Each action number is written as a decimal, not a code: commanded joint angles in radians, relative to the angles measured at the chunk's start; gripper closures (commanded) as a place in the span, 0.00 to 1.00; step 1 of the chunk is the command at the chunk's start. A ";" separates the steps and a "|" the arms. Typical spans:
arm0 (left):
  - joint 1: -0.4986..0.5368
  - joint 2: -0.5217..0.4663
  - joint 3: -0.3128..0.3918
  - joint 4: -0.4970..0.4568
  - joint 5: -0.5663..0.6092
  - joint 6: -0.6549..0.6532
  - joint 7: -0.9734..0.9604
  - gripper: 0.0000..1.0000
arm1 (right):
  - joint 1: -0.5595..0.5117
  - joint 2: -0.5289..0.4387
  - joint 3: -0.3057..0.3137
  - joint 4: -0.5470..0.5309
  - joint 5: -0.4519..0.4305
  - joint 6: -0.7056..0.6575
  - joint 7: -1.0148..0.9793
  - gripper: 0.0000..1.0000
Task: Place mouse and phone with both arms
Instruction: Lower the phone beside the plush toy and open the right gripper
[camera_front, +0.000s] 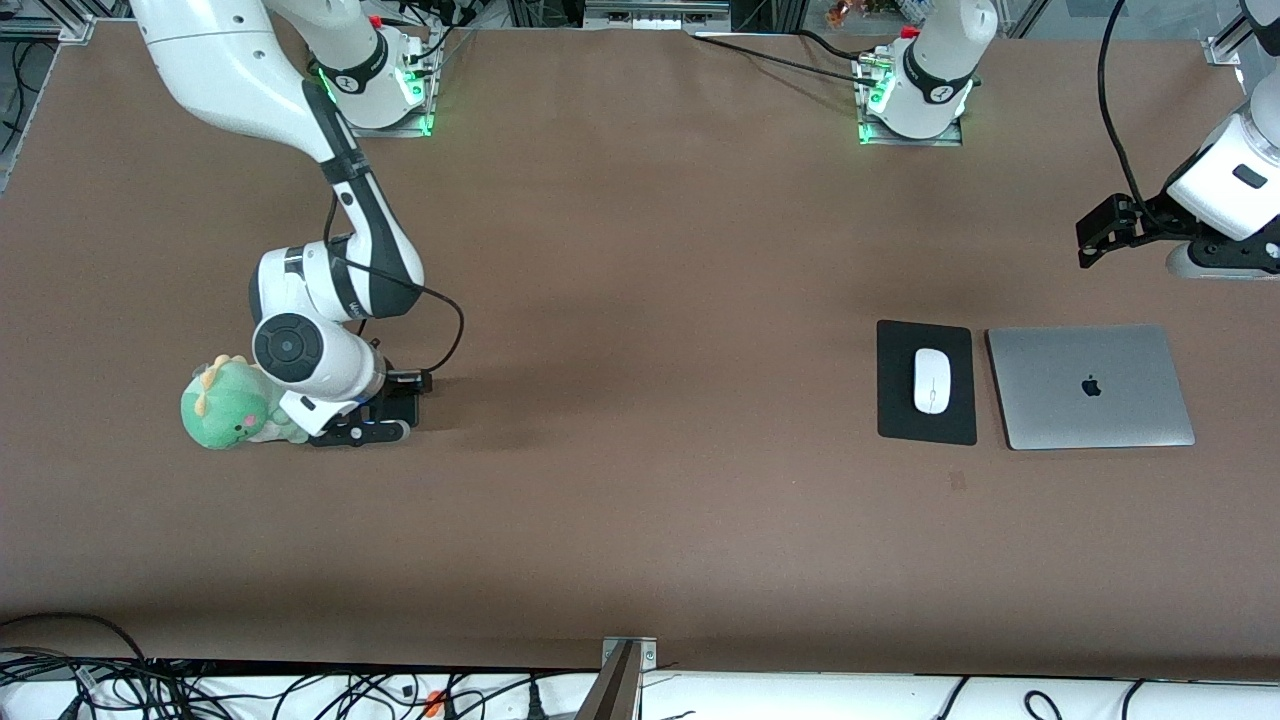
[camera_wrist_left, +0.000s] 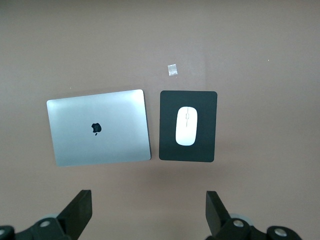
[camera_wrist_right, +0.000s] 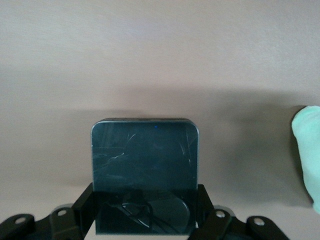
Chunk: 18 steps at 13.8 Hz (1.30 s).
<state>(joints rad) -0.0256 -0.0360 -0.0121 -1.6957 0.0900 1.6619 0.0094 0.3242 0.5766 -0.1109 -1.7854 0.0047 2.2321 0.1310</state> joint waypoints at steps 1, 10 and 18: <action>0.004 -0.009 0.001 0.010 -0.021 -0.016 0.000 0.00 | -0.020 -0.037 0.007 -0.132 0.011 0.133 -0.047 0.42; 0.004 -0.010 0.000 0.011 -0.021 -0.021 -0.002 0.00 | -0.034 -0.116 0.007 -0.200 0.015 0.183 -0.096 0.00; 0.004 -0.007 0.000 0.016 -0.018 -0.019 -0.002 0.00 | -0.034 -0.573 -0.012 -0.170 0.015 -0.325 -0.034 0.00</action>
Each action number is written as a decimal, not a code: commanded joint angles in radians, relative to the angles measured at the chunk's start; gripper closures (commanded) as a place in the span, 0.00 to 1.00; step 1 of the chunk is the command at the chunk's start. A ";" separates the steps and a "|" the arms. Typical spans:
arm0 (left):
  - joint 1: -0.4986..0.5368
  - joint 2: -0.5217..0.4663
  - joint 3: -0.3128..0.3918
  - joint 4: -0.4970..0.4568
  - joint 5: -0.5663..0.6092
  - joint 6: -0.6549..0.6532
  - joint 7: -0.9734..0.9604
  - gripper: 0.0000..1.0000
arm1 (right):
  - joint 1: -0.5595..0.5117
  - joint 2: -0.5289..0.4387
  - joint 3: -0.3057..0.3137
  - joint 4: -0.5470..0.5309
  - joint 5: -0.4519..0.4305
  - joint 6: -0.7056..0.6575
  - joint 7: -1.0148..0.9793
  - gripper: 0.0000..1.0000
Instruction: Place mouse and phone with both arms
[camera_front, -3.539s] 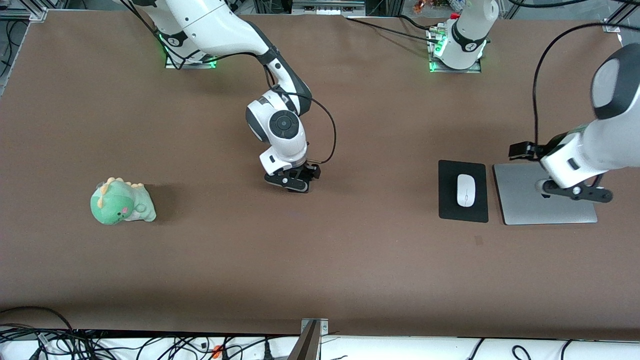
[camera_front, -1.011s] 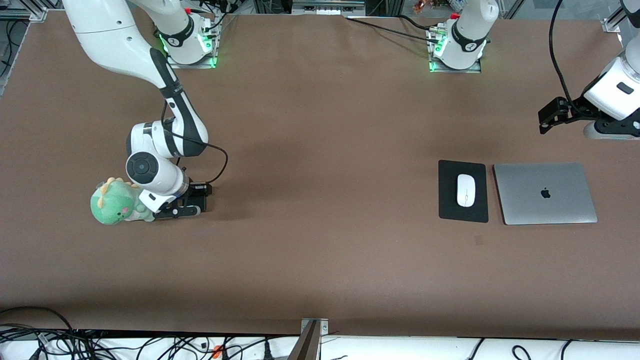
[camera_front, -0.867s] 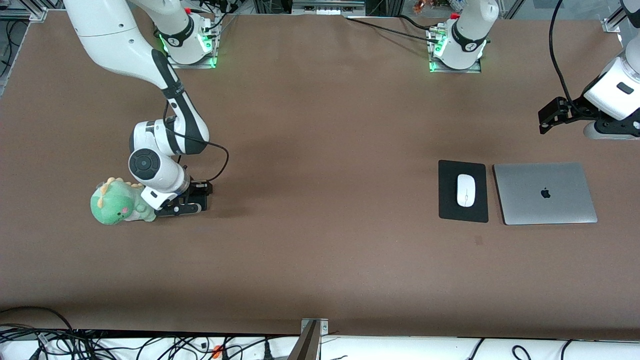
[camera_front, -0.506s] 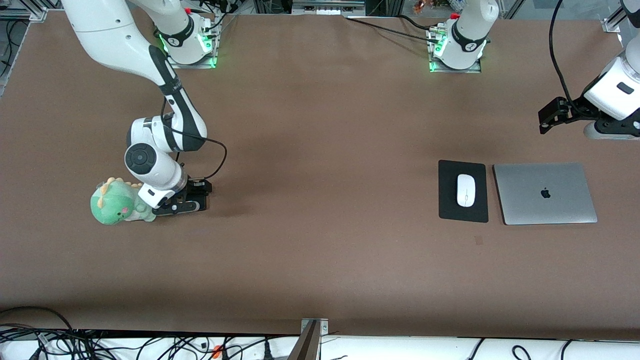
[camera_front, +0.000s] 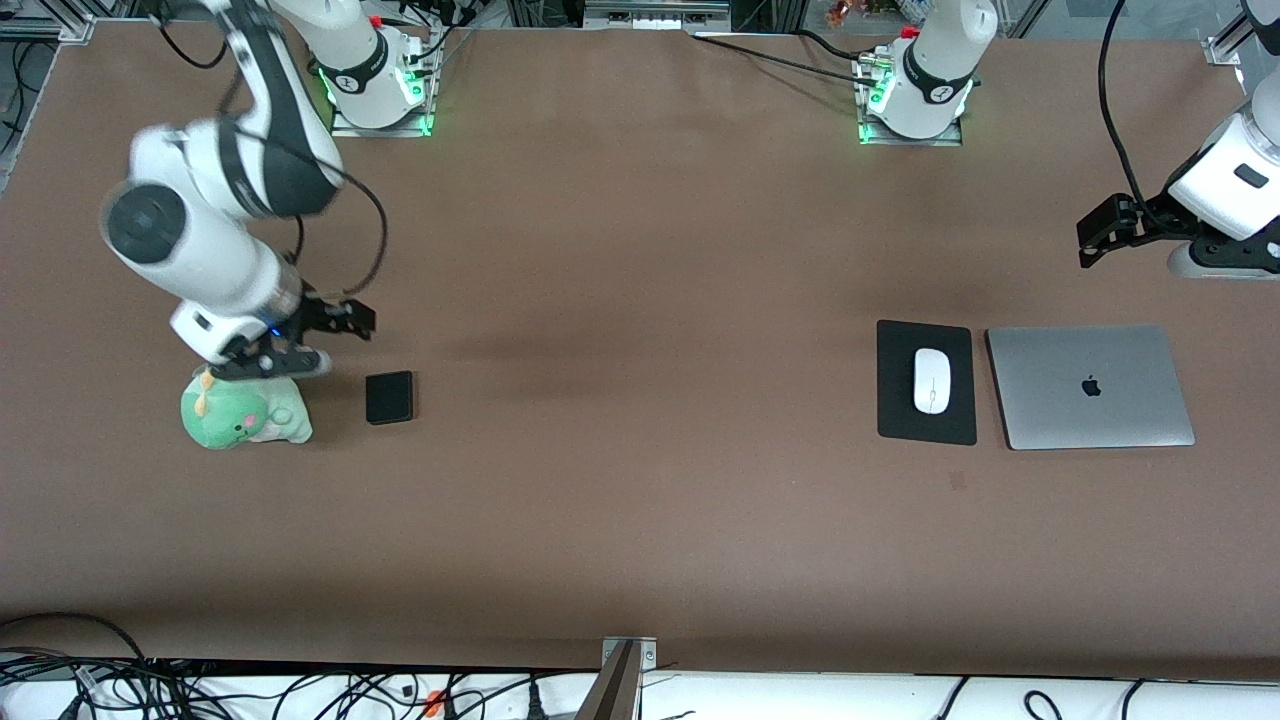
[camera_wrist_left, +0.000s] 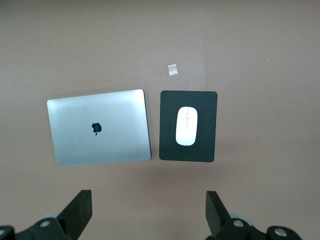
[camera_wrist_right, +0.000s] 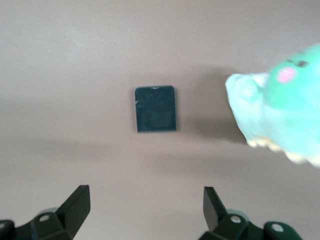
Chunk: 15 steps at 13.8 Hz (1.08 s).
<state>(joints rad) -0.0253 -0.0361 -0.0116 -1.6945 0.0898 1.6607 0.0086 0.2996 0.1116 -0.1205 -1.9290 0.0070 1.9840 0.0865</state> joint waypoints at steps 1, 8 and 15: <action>0.004 -0.008 -0.001 0.016 -0.019 -0.019 -0.002 0.00 | -0.010 -0.145 -0.011 -0.015 0.013 -0.118 0.010 0.00; -0.002 -0.008 -0.002 0.018 -0.021 -0.019 -0.003 0.00 | -0.011 -0.115 -0.050 0.177 0.013 -0.281 -0.071 0.00; -0.002 -0.008 -0.002 0.018 -0.021 -0.021 -0.003 0.00 | -0.099 -0.119 0.016 0.222 0.005 -0.366 -0.079 0.00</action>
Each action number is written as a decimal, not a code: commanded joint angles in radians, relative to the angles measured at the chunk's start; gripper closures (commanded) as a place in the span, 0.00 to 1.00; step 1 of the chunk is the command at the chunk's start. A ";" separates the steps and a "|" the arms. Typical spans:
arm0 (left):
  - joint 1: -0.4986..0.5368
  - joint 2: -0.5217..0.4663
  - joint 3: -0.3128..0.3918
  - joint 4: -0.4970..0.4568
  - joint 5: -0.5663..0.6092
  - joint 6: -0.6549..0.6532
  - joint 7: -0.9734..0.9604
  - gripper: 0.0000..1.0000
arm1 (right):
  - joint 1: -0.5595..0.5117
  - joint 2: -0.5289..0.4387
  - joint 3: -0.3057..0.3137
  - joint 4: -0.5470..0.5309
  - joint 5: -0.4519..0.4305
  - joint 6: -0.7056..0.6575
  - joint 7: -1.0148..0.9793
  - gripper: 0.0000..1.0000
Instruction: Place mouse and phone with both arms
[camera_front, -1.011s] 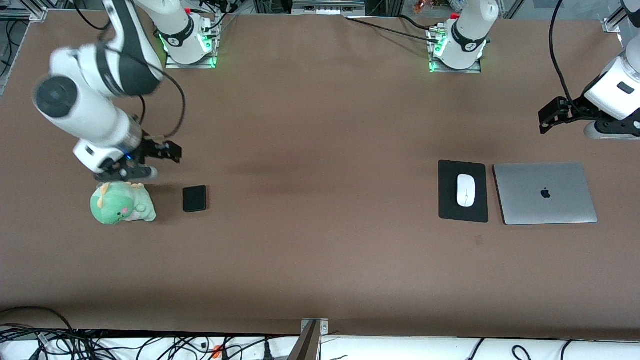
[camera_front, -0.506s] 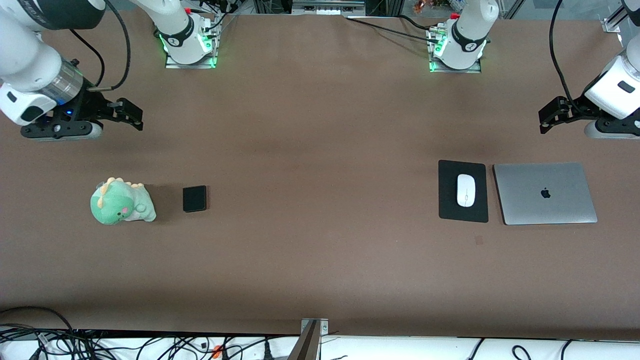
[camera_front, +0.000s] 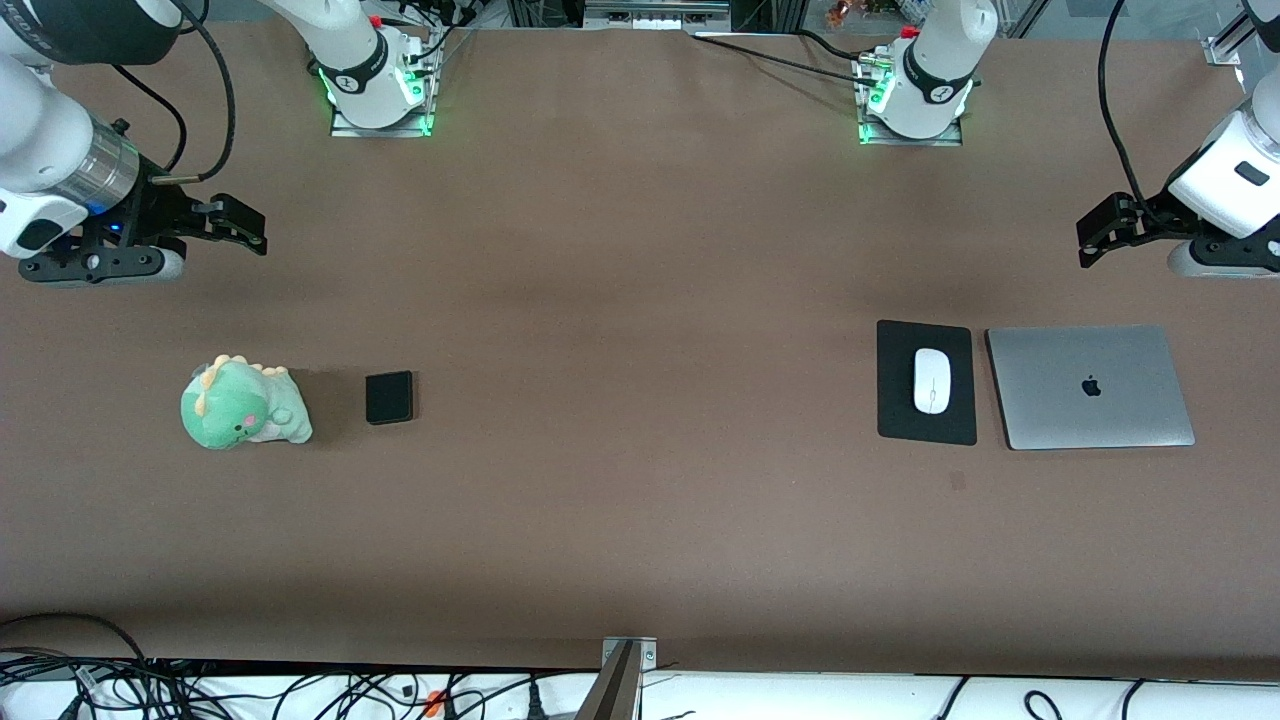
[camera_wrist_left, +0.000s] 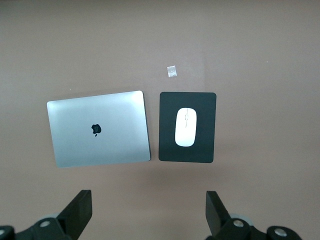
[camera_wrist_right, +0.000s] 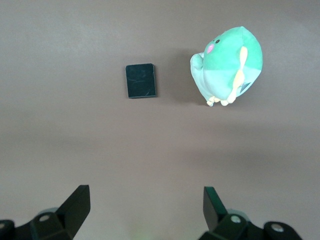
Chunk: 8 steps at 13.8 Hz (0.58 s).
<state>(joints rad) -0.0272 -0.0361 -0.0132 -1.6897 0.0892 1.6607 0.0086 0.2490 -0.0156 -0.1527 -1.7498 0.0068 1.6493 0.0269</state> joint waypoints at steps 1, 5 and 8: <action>0.000 -0.008 -0.001 0.013 -0.022 -0.021 -0.002 0.00 | -0.046 0.009 0.048 0.055 0.004 -0.034 -0.021 0.00; 0.000 -0.008 -0.001 0.013 -0.022 -0.021 -0.002 0.00 | -0.046 0.014 0.048 0.072 0.002 -0.040 -0.021 0.00; 0.000 -0.008 0.001 0.013 -0.023 -0.021 -0.006 0.00 | -0.046 0.013 0.048 0.073 0.002 -0.042 -0.022 0.00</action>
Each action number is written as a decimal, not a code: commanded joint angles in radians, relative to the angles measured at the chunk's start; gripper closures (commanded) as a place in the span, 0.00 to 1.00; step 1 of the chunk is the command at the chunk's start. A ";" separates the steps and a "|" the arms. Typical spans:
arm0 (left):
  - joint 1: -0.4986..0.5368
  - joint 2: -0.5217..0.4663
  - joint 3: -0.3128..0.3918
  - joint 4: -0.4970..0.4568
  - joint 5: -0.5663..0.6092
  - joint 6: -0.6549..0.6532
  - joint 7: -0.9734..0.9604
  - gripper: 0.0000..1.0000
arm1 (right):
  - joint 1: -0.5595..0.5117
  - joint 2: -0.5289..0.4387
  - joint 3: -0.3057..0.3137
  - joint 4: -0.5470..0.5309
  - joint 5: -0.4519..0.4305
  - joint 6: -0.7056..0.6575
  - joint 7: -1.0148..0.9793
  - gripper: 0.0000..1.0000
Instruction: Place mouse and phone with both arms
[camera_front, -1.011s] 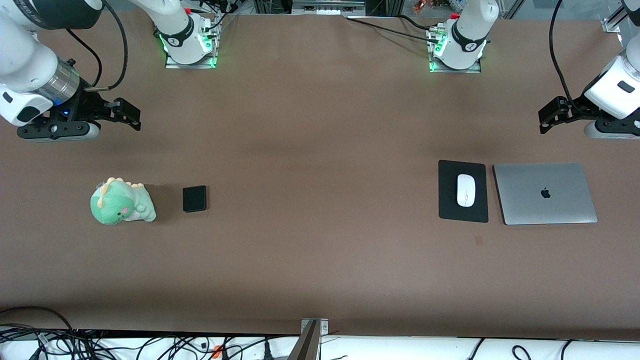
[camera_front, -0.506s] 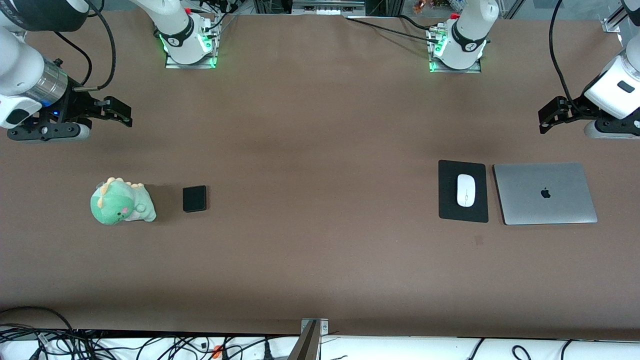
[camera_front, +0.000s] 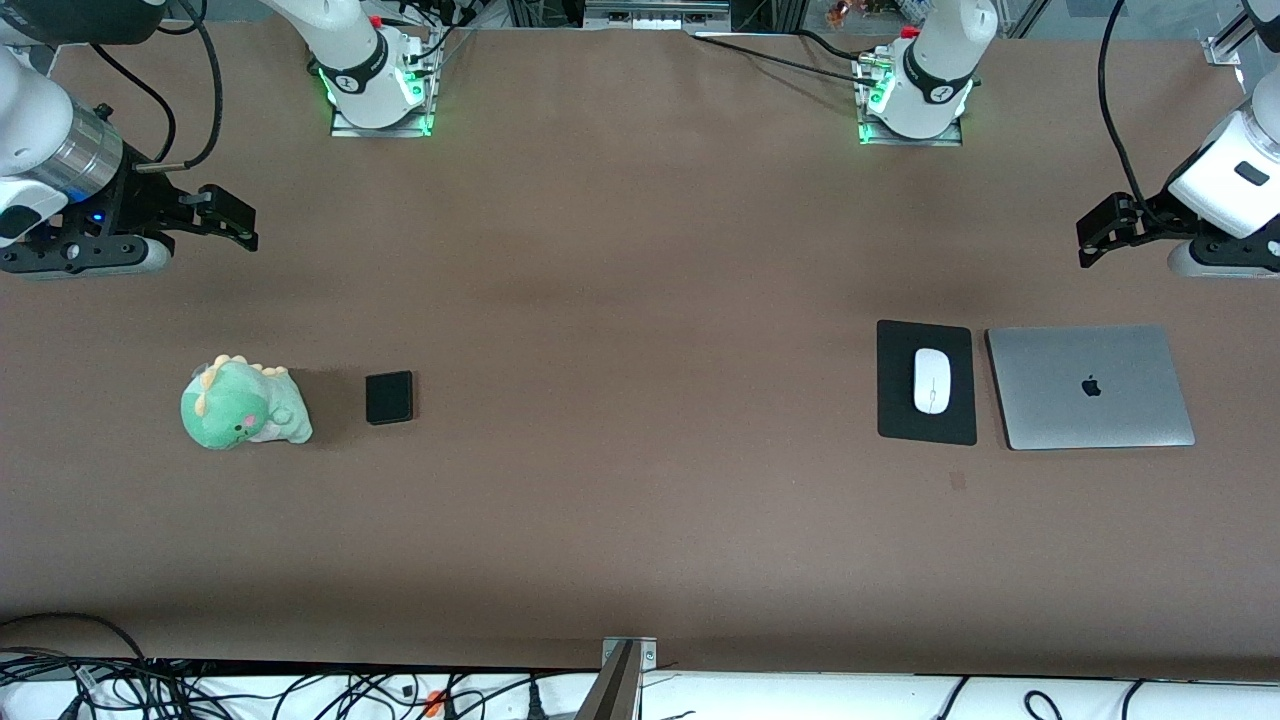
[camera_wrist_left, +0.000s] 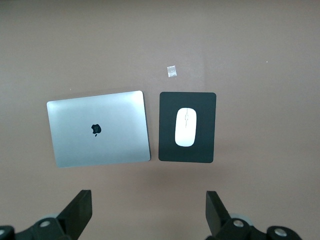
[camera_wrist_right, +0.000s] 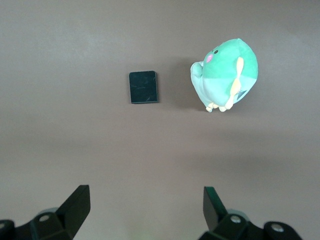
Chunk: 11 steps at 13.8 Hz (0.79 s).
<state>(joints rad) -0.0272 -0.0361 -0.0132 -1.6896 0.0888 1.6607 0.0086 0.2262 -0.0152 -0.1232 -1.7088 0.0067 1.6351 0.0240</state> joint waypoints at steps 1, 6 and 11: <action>0.001 -0.008 0.001 0.013 -0.026 -0.021 -0.022 0.00 | -0.022 0.012 0.020 0.035 0.002 -0.034 -0.018 0.00; 0.006 -0.010 0.004 0.013 -0.083 -0.021 -0.044 0.00 | -0.022 0.012 0.020 0.049 0.002 -0.046 -0.016 0.00; 0.006 -0.010 0.002 0.013 -0.083 -0.021 -0.045 0.00 | -0.022 0.012 0.020 0.049 0.001 -0.046 -0.018 0.00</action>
<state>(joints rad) -0.0252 -0.0362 -0.0104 -1.6889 0.0236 1.6607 -0.0322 0.2260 -0.0135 -0.1209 -1.6889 0.0067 1.6146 0.0236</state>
